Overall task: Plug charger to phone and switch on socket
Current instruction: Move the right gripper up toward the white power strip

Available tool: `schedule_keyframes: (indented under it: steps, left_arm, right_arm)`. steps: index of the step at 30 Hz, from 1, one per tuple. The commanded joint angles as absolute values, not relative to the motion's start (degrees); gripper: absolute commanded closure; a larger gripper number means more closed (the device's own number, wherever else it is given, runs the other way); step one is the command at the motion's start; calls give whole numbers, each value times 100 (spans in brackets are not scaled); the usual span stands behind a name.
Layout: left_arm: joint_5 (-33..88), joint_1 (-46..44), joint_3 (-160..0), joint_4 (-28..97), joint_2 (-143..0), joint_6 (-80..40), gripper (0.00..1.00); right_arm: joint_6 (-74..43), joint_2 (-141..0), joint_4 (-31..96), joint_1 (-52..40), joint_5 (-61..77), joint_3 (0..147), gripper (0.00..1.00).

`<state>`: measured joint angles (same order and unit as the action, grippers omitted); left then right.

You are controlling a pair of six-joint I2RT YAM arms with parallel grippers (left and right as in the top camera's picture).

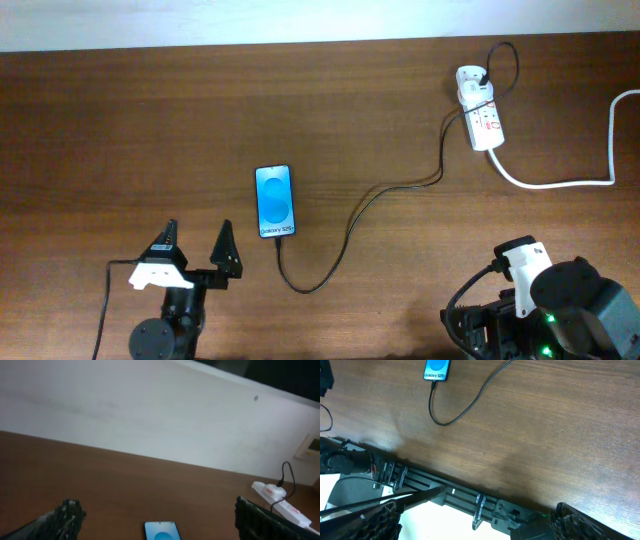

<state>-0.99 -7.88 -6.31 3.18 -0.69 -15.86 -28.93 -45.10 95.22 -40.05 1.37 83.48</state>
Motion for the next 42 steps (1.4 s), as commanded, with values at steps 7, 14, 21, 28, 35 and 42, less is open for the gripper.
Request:
schedule_keyframes:
  steps: [7,14,21,28,35,42]
  left_arm:
    - [-666,-805,-47,-386,-60,-2226,1]
    - [23,-805,-51,480,-91,-1446,1]
    - [25,-805,-51,480,-95,-1444,1]
    - [25,-805,-51,480,-95,-1444,1]
    - [25,-805,-51,480,-95,-1444,1]
    - [25,-805,-51,480,-99,-1444,1]
  right_arm:
    - [-3367,-4493,9618,-3972,82,8433,2]
    - [-3994,-4493,9408,-3972,-226,8433,2]
    - [-3994,-4493,9183,-3972,-349,8431,2]
    - [-3994,-4493,9148,-3972,-517,8429,55]
    - [-5454,-4545,9039,-3970,-1619,8429,83]
    - [-5424,-5478,8468,-3680,-2104,8715,96]
